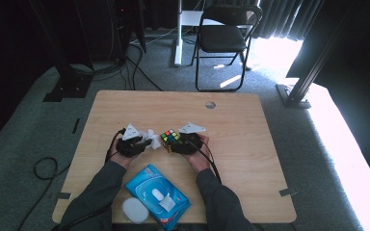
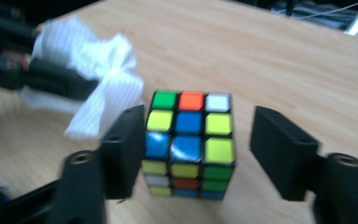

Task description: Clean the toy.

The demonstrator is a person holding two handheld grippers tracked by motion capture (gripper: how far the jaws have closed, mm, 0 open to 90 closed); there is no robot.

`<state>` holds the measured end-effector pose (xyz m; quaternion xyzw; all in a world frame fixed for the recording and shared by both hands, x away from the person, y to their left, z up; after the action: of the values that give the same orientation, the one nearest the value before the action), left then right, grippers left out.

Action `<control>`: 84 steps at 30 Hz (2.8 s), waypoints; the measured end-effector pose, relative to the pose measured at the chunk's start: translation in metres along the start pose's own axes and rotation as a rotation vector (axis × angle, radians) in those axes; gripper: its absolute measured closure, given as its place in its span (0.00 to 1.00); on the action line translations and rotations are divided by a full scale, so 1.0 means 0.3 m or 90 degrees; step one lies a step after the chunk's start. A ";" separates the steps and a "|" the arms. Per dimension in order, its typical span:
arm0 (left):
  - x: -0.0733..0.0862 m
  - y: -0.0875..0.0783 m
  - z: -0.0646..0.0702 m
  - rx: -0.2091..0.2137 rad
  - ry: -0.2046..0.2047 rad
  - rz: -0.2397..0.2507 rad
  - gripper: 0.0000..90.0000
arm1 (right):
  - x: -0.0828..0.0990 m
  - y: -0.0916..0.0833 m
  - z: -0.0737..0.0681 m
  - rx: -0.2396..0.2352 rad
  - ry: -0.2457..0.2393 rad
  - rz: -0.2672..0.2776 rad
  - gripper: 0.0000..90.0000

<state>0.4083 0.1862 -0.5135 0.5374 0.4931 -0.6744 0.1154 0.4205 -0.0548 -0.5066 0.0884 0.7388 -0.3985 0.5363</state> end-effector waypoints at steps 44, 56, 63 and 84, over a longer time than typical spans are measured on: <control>-0.034 0.050 0.062 0.035 0.051 -0.030 0.83 | 0.048 0.006 0.198 -0.103 0.383 0.025 0.82; -0.031 0.061 0.067 0.039 0.053 -0.038 0.82 | 0.100 -0.011 0.191 -0.047 0.352 -0.032 0.82; -0.032 0.059 0.065 0.035 0.052 -0.037 0.82 | 0.063 -0.006 0.139 -0.049 0.299 0.012 0.71; -0.037 0.048 0.066 0.034 0.050 -0.029 0.82 | 0.069 0.043 0.155 -0.121 0.451 0.050 0.75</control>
<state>0.4104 0.1595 -0.5133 0.5550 0.4914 -0.6679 0.0660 0.4526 -0.0842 -0.5357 0.1994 0.9082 -0.2519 0.2681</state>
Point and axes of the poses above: each handheld gripper's, and its own axes: y roughly forward along the jaws, x roughly out of its underside, z roughly to its right, the point moved 1 cm from there along y, roughly forward along the jaws, and after that the axes turned 6 degrees about -x, right-handed, at the moved point
